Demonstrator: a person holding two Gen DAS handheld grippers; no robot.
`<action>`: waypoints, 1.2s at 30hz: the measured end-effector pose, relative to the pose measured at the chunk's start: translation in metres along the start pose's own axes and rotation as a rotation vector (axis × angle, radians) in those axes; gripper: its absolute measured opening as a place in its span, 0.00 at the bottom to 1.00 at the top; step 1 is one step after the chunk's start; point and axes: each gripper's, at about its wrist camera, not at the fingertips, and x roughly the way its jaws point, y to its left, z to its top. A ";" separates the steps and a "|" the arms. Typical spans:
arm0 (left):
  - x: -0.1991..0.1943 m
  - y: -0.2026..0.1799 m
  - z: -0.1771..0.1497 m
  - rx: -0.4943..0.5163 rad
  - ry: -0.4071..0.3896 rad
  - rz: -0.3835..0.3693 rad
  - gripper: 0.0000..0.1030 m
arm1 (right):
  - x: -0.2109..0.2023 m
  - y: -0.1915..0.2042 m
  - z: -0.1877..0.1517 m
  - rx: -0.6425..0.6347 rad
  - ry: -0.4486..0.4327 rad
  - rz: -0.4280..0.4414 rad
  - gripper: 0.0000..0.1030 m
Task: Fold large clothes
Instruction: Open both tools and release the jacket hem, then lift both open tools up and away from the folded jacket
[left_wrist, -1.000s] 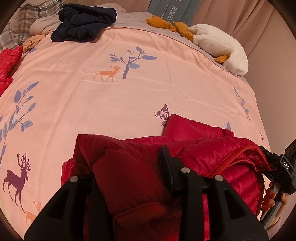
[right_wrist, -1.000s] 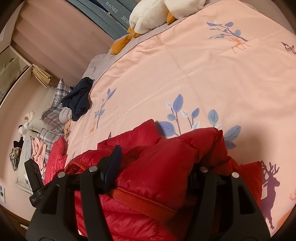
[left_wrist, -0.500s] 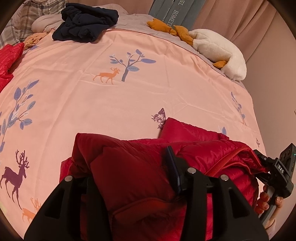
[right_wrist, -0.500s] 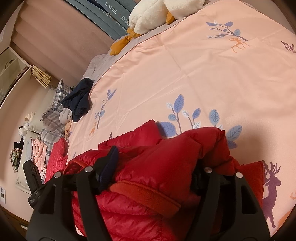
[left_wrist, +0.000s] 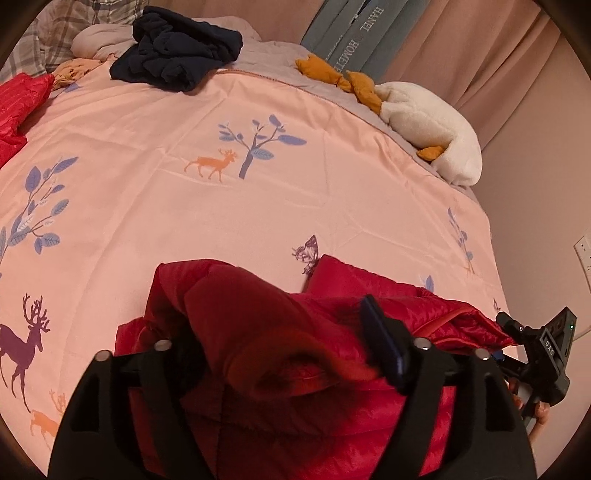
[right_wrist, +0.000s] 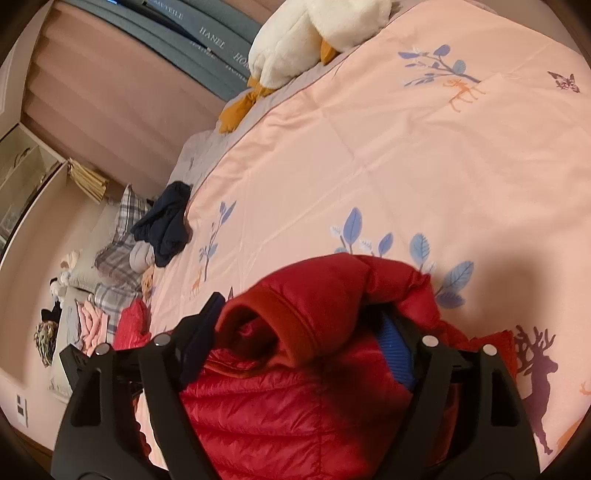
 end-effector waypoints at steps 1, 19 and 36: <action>0.000 -0.001 0.001 0.003 -0.002 0.006 0.79 | -0.001 0.000 0.001 0.003 -0.007 0.000 0.80; -0.018 0.004 0.002 0.115 -0.060 0.125 0.95 | -0.030 0.034 -0.039 -0.440 -0.032 -0.266 0.83; -0.010 0.007 -0.049 0.242 -0.018 0.150 0.97 | -0.024 0.095 -0.086 -0.808 0.006 -0.180 0.80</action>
